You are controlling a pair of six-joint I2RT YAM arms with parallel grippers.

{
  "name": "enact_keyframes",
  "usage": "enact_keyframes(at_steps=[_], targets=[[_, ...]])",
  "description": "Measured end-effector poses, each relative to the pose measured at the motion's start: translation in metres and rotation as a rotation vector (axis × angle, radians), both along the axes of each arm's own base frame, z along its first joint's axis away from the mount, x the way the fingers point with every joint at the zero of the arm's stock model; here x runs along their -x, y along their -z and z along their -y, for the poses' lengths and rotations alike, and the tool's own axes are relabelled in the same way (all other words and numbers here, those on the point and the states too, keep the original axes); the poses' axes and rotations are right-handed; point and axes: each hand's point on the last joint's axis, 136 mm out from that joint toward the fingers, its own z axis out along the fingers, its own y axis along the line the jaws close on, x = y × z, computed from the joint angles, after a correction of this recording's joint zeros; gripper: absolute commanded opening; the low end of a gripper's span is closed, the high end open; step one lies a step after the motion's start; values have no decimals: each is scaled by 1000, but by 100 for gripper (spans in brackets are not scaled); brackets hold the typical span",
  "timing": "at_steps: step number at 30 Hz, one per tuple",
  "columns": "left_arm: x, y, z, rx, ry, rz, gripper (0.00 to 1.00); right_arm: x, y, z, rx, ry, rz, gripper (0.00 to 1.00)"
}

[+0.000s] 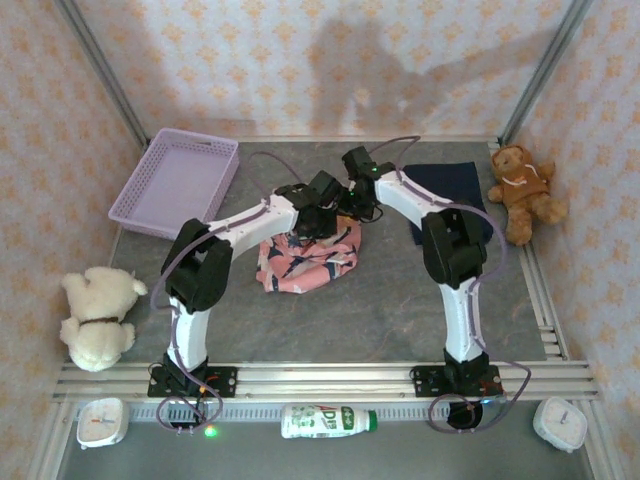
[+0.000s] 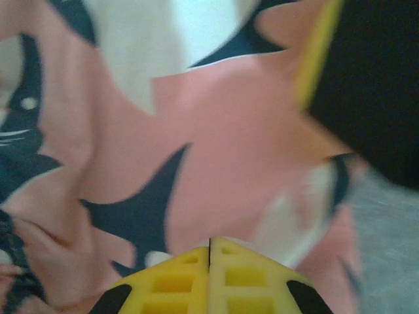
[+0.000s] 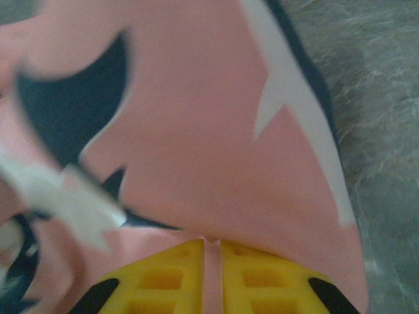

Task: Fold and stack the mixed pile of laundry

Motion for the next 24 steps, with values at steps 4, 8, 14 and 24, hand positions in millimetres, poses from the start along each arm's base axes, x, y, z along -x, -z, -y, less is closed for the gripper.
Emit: enact_keyframes(at_steps=[4,8,14,24], targets=[[10,36,-45,-76,-84,-73,0,-6,30,11,11,70,-57,12],[13,45,-80,-79,-162,-86,0,-10,31,15,-2,101,-49,12],[11,47,-86,-91,-165,-94,0,3,30,21,-9,106,-35,12],[-67,43,-37,-107,1,-64,11,76,31,51,-6,130,-123,13]])
